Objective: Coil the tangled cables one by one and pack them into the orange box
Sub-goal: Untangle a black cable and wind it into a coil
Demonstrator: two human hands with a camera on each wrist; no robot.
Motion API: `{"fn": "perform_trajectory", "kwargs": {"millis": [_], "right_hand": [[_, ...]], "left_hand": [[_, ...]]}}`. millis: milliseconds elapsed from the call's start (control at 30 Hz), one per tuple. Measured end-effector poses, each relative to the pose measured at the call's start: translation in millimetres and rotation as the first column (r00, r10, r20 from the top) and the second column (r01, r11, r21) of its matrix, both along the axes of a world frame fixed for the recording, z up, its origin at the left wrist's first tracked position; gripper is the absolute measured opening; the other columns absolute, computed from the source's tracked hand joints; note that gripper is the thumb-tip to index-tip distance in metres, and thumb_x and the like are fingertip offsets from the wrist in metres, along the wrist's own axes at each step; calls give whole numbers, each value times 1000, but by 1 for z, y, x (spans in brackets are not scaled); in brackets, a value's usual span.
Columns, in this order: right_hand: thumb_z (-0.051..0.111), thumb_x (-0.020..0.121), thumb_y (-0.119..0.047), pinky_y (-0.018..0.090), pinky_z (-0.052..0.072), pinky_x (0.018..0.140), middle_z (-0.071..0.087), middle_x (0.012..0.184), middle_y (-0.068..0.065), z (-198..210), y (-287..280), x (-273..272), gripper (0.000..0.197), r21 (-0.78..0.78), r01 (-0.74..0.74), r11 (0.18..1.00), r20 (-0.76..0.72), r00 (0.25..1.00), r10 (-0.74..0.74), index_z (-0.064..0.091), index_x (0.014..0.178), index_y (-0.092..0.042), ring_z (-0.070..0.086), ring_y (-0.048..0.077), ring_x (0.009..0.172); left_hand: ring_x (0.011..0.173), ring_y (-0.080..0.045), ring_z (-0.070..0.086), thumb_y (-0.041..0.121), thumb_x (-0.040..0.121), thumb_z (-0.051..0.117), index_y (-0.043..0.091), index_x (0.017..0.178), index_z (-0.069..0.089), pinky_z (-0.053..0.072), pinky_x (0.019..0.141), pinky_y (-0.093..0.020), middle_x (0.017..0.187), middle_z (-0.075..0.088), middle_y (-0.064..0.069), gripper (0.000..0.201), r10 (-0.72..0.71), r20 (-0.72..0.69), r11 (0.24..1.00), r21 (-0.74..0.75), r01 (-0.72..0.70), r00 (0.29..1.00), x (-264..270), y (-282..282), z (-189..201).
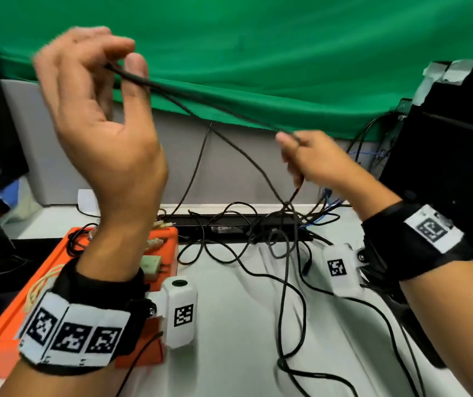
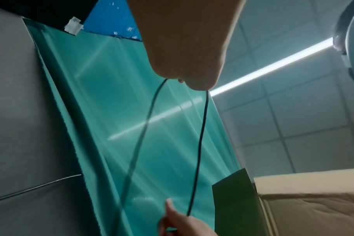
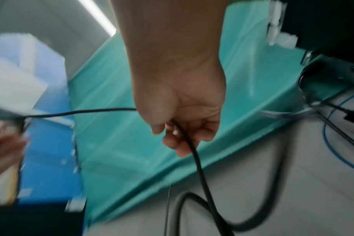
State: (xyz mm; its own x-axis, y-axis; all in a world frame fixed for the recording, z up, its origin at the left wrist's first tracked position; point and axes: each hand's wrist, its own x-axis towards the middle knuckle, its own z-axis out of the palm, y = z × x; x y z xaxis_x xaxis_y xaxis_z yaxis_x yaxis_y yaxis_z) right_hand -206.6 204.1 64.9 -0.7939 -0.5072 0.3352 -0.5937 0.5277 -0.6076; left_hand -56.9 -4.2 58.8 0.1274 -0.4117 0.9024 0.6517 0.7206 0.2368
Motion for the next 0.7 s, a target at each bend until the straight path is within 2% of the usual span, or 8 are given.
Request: {"fn": "perform_trajectory", "kwargs": {"millis": [100,200,267,367,433,500,567,700], "right_hand": [[33,107,-51,25,34,45,47,47,-2,26,4,1,53,-380,18,925,131,991,35,55,75,-15,47,17,38],[28,107,-54,25,28,42,36,50,-3,50,5,15,56,-614,37,788,138,989,61,53,76,-14,33,14,41],[29,107,-54,23,27,41,34,52,-4,68,7,24,55,-655,0,755,75,995,65,53,77,-14,29,12,44],[32,106,-55,26,24,45,33,55,-3,83,10,26,55,-526,-97,845,-23,995,100,59,78,-15,27,13,49],[33,106,-55,26,27,45,34,59,1,84,11,24,55,-462,-110,880,-85,993,80,60,81,-14,31,14,50],[32,107,-53,26,35,48,40,60,1,83,12,22,54,-489,-127,863,-113,990,82,61,81,-14,41,15,48],[31,107,-52,28,44,55,46,60,-1,83,13,23,54,-536,-194,822,-85,981,177,61,80,-15,53,17,52],[26,107,-48,30,50,61,52,60,1,89,2,39,58,-507,-362,783,-19,912,409,63,80,-13,62,22,60]], "left_hand": [[97,-20,64,28,99,64,28,103,59,51,85,-31,112,62,-25,6,-30,203,996,90,11,979,0,-9,1],[87,-21,67,39,95,65,35,93,62,56,81,-41,96,70,-6,5,-91,457,990,140,29,885,-6,-7,-5],[80,-20,72,36,95,65,31,86,64,58,82,-46,85,71,2,10,-182,662,983,131,126,727,-8,-1,-9],[68,-15,72,27,99,64,17,90,70,58,83,-51,83,74,-3,14,-200,914,930,63,363,353,-4,14,-11],[70,-16,73,29,99,62,14,94,71,56,85,-50,86,76,0,18,-143,971,876,33,481,194,2,23,-11],[72,-15,73,31,98,62,20,101,71,57,85,-46,91,76,5,14,-125,976,855,16,518,176,5,29,-11],[70,-14,73,35,96,65,33,118,64,57,80,-36,101,72,11,22,-132,966,875,9,484,221,3,34,-14],[69,-7,59,21,95,65,39,146,41,43,69,-10,133,52,16,59,-107,889,919,-83,386,445,-6,41,-19]]}}
